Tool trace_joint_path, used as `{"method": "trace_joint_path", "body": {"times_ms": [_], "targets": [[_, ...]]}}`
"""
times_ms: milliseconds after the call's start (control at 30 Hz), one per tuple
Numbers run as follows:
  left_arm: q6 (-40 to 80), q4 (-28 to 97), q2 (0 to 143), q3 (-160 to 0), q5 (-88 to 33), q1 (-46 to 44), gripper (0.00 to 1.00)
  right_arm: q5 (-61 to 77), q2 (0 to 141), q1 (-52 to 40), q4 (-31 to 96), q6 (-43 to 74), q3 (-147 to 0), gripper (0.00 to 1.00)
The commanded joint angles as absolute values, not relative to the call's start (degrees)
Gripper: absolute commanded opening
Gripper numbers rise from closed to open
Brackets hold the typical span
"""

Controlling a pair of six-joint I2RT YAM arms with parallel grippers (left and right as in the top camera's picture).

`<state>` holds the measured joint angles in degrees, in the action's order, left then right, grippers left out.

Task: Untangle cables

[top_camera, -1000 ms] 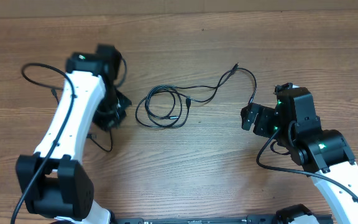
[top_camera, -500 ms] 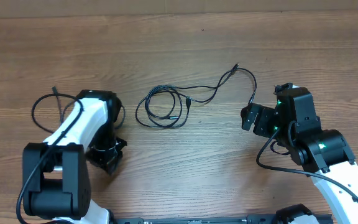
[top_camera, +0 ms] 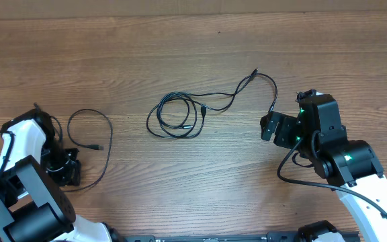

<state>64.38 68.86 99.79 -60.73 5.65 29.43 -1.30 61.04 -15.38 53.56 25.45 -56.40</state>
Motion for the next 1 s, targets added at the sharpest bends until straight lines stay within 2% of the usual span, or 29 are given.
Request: {"method": "trace_joint_path", "body": {"times_ms": [0, 133, 267, 300, 333, 367, 567, 733, 800, 900, 967], "targets": [[63.83, 65.87, 99.59, -64.4, 9.15, 30.02, 0.04, -1.21, 60.95, -15.09, 53.28, 25.28, -56.95, 1.0], [62.57, 66.57, 99.59, -67.26, 7.86, 29.95, 0.07, -1.19, 60.95, -15.09, 53.28, 25.28, -56.95, 1.0], [53.84, 66.87, 99.59, -73.1, 1.72, 29.87, 0.28, -1.21, 60.95, -15.09, 53.28, 25.28, -56.95, 1.0], [51.53, 67.48, 99.59, -74.91, -1.17, 29.69, 0.35, -1.21, 60.95, -15.09, 53.28, 25.3, -56.95, 1.0], [49.39, 68.88, 99.59, -77.06, -4.45, 29.28, 0.49, -1.21, 60.95, -15.09, 53.28, 25.3, -56.95, 1.0], [48.75, 69.76, 99.59, -77.95, -5.3, 29.04, 0.53, -1.19, 60.95, -15.09, 53.28, 25.28, -56.95, 1.0], [45.6, 76.29, 96.86, -81.6, -5.87, 25.19, 0.62, -1.21, 60.95, -15.09, 53.28, 25.28, -56.95, 1.0], [45.15, 76.55, 86.61, -81.6, -4.38, 23.55, 0.66, -1.19, 60.95, -15.09, 53.28, 25.28, -56.95, 1.0], [47.13, 76.51, 82.24, -81.6, -0.62, 23.57, 0.68, -1.19, 60.95, -15.09, 53.28, 25.28, -56.95, 1.0], [51.48, 76.03, 78.02, -81.58, 11.4, 23.55, 0.77, -1.19, 60.95, -15.09, 53.28, 25.28, -56.95, 1.0], [50.11, 74.78, 77.93, -81.43, 15.77, 23.55, 0.83, -1.19, 60.95, -15.09, 53.28, 25.28, -56.95, 1.0]]}}
